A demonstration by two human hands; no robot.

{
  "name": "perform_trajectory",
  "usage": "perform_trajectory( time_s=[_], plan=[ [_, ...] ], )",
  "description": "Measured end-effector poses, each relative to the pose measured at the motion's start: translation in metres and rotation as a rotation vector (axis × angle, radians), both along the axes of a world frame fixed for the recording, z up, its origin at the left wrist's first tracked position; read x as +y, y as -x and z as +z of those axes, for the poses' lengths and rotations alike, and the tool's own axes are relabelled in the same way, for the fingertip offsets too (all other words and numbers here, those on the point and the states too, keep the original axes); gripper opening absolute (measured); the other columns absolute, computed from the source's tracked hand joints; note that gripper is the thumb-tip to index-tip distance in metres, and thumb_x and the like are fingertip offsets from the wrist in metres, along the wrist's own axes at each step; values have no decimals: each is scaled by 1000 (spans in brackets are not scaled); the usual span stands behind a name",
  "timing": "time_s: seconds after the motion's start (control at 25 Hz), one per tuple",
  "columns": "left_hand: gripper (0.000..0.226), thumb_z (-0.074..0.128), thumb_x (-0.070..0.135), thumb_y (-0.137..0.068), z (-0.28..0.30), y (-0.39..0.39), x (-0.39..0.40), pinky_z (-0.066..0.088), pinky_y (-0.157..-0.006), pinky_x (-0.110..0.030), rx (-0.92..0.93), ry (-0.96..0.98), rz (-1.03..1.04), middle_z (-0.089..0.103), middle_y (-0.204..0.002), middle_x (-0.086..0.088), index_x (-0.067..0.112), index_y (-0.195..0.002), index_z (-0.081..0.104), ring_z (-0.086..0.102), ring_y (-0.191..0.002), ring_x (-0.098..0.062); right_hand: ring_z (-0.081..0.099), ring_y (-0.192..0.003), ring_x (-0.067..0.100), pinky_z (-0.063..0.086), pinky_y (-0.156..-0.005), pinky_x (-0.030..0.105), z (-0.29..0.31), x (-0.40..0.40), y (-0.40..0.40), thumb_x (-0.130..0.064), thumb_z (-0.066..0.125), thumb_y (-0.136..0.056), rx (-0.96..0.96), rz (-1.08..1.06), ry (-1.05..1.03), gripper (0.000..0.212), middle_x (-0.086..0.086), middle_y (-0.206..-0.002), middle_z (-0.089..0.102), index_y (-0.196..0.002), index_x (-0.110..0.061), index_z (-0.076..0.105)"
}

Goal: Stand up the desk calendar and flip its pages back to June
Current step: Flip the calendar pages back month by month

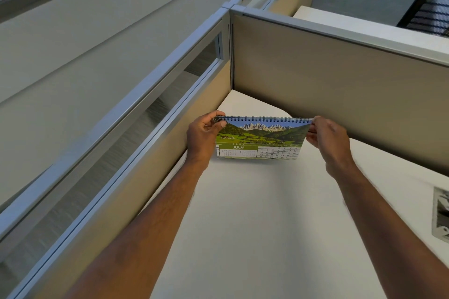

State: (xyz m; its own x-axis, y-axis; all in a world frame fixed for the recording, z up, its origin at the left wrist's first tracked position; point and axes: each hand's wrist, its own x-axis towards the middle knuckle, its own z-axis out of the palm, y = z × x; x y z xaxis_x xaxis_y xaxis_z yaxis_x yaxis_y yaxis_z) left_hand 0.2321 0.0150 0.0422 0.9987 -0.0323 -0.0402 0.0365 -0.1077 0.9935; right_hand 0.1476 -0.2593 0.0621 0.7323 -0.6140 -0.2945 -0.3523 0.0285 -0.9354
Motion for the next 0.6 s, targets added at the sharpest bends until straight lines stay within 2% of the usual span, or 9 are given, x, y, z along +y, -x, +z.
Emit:
perform_trajectory(
  time_s=[0.08,0.16,0.32,0.48,0.6],
  plan=[
    [24,71,8,-95,1,-1,-2,66,-73,-30,-9,-37,6,77,-106,-7,20,-115,75,77,-94,-16,70,-96,18,58,-92,35,7,1,-6,-51,50,-97,115,44,24,44,4,-103,76,-100,-13,72],
    [24,72,9,-94,3,-1,-2,66,-72,-28,-6,-62,10,77,-106,-7,22,-114,75,76,-95,-17,70,-99,21,59,-91,37,14,2,-13,-56,48,-97,223,94,25,54,6,-103,76,-105,-8,71],
    [19,78,24,-90,6,0,0,66,-69,-30,12,-43,1,79,-101,-5,24,-109,76,78,-90,-17,70,-105,25,59,-80,33,26,-1,-25,-46,46,-94,346,143,28,51,11,-108,76,-110,-4,69],
    [7,75,32,-93,9,4,-3,65,-67,-26,-19,-46,54,79,-89,6,30,-99,77,78,-85,-9,70,-102,29,57,-90,44,34,0,-28,-46,46,-88,396,189,134,47,12,-107,74,-99,-7,68],
    [4,75,30,-93,10,4,-5,63,-64,-22,-2,-17,62,79,-88,7,33,-96,77,78,-84,-8,70,-95,32,56,-85,47,36,0,-31,-47,46,-80,420,184,226,45,16,-103,73,-88,-8,66]
  ],
)
